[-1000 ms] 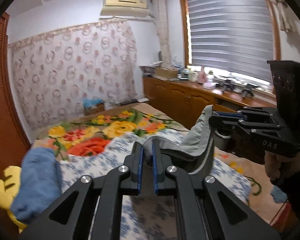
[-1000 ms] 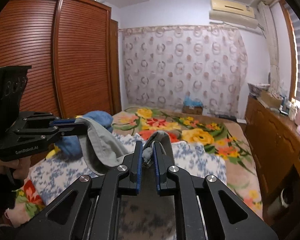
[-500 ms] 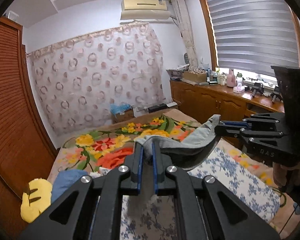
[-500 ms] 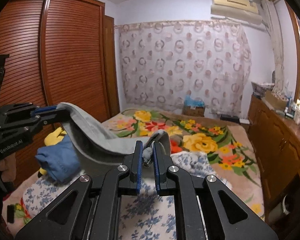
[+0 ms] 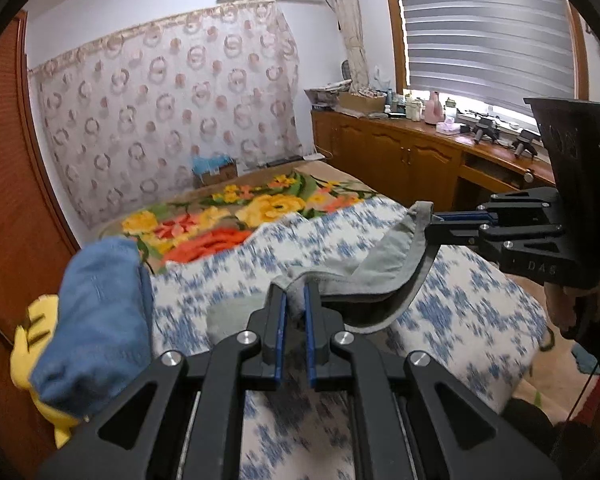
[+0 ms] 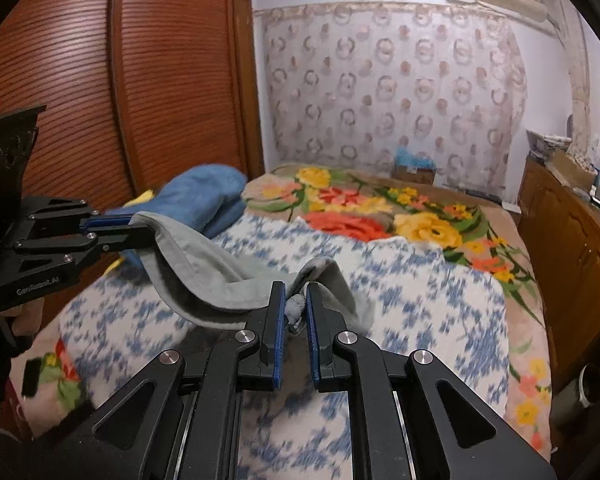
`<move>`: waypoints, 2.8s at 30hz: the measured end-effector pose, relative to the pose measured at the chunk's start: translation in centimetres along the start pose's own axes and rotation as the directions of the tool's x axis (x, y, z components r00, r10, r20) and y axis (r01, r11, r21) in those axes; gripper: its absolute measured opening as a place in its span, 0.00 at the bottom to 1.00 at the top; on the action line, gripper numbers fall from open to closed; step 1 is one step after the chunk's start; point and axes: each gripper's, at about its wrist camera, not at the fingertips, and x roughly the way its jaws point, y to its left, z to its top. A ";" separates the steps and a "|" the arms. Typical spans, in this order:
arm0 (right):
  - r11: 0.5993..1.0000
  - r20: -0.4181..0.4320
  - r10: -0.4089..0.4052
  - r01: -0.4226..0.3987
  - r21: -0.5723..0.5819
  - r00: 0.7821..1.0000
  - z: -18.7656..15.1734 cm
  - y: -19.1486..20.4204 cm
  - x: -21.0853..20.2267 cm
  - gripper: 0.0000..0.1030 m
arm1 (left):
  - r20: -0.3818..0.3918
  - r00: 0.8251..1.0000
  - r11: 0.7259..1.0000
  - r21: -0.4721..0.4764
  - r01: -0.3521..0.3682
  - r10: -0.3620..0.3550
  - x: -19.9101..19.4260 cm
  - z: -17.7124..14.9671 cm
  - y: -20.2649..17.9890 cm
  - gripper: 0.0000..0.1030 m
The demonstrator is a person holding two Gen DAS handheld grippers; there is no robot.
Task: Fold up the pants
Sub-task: 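Lift the shirt edge high with both grippers together, then fold the lifted edge over onto the shirt body and lower both grippers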
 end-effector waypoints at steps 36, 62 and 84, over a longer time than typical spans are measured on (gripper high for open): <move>0.994 -0.072 0.104 -0.101 0.044 0.992 -9.8 6.3 -5.2 0.07 | -0.077 0.994 0.991 -0.118 0.069 -0.079 -5.1 -10.7 -2.8 0.05; 0.999 -0.031 0.020 -0.018 0.050 0.999 -7.6 3.6 -1.2 0.07 | -0.057 0.996 0.980 -0.193 0.055 -0.067 -1.6 -7.9 0.4 0.05; 0.995 -0.035 -0.046 0.049 0.088 0.998 -4.3 0.2 5.0 0.07 | -0.089 0.996 0.987 -0.163 -0.004 -0.011 5.4 -3.6 3.4 0.05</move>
